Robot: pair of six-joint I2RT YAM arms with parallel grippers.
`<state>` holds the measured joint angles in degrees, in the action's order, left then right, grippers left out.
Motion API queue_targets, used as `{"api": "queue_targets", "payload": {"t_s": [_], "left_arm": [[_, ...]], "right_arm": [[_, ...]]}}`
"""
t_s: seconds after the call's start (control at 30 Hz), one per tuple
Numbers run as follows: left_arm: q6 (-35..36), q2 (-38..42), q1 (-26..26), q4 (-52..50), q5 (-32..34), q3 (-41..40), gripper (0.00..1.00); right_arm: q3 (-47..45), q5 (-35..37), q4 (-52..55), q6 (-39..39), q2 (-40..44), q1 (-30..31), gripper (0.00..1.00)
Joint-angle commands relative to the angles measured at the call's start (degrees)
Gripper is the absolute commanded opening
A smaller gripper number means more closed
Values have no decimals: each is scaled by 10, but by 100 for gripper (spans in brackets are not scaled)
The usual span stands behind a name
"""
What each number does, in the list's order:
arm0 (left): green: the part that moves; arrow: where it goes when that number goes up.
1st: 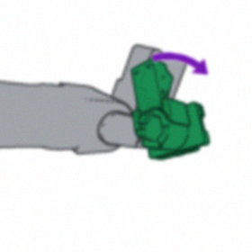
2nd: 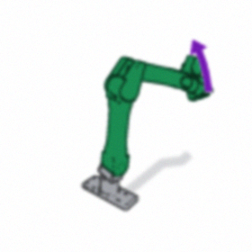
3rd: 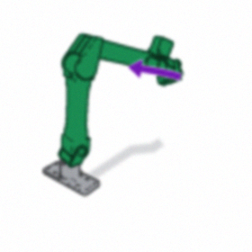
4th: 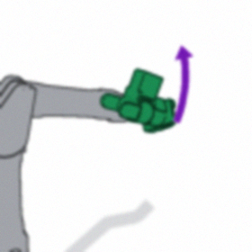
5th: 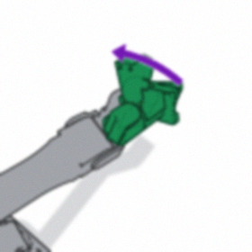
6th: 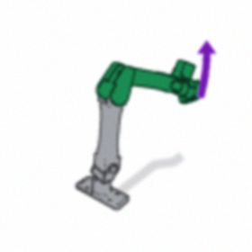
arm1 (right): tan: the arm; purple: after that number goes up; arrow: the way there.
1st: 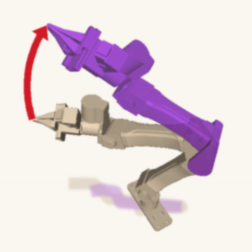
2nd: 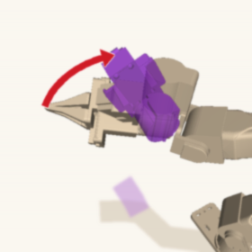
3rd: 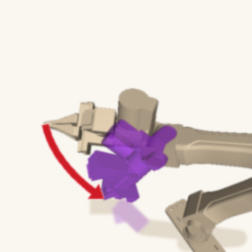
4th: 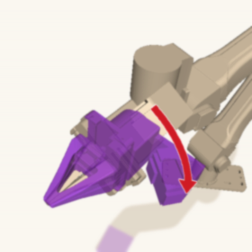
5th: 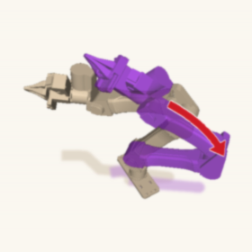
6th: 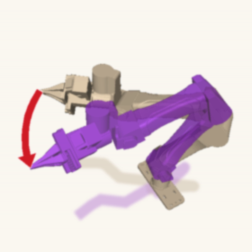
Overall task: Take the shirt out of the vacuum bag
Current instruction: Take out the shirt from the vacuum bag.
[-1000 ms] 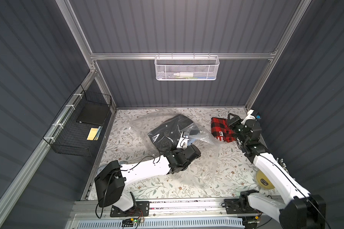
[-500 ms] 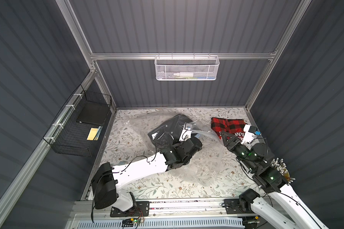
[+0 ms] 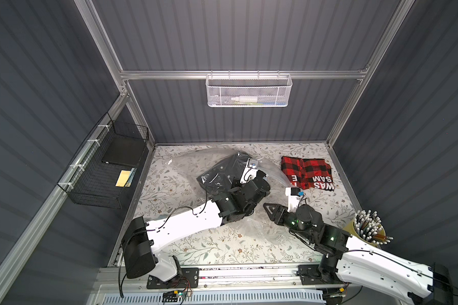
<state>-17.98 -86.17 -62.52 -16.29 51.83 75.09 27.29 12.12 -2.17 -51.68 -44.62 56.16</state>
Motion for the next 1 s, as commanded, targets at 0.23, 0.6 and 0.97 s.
{"api": "queue_targets", "payload": {"t_s": [0.23,0.6,0.97], "left_arm": [[-2,33,2,2,15,2,0],[-20,43,2,-7,8,-15,0],[-33,55,2,-11,-5,-43,0]], "right_arm": [[19,16,-154,9,-162,2,43],[26,19,-265,28,-275,-12,43],[101,-99,-334,28,-420,-76,42]]}}
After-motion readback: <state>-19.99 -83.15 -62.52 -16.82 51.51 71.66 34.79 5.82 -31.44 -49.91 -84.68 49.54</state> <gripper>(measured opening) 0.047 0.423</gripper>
